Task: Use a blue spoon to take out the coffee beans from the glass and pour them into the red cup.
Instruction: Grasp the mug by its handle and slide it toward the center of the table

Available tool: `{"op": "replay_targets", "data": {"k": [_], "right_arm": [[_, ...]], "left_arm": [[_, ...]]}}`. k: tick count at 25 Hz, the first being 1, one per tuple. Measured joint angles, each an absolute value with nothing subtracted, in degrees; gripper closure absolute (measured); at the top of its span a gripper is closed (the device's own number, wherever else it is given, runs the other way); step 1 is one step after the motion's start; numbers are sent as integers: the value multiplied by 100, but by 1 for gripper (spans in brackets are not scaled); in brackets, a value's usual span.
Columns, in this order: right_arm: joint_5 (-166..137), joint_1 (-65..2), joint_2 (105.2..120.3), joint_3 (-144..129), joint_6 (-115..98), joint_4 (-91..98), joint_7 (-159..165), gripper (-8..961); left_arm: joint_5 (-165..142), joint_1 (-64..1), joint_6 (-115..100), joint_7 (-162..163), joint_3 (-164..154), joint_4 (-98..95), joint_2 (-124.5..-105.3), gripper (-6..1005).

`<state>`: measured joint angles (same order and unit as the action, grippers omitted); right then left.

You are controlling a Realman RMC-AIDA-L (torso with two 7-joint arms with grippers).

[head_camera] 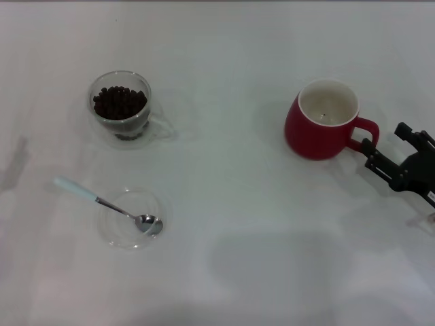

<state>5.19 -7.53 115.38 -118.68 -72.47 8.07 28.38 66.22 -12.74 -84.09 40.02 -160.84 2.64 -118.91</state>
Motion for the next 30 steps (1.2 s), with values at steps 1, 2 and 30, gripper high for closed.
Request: {"op": "replay_targets", "data": {"k": [1, 2, 30], "right_arm": [[516, -783, 11539, -11877, -7188, 814, 2828, 125], [515, -828, 11539, -11889, -7114, 815, 2821, 127], [563, -1289, 11528, -11544, -6446, 1053, 2835, 648]], "left_arm": [[6621, -1277, -8386, 4002, -16083, 263, -11891, 110], [6620, -1279, -8369, 4002, -16081, 263, -11891, 110], [6763, -1372, -8256, 3999, -16012, 274, -11884, 112]]}}
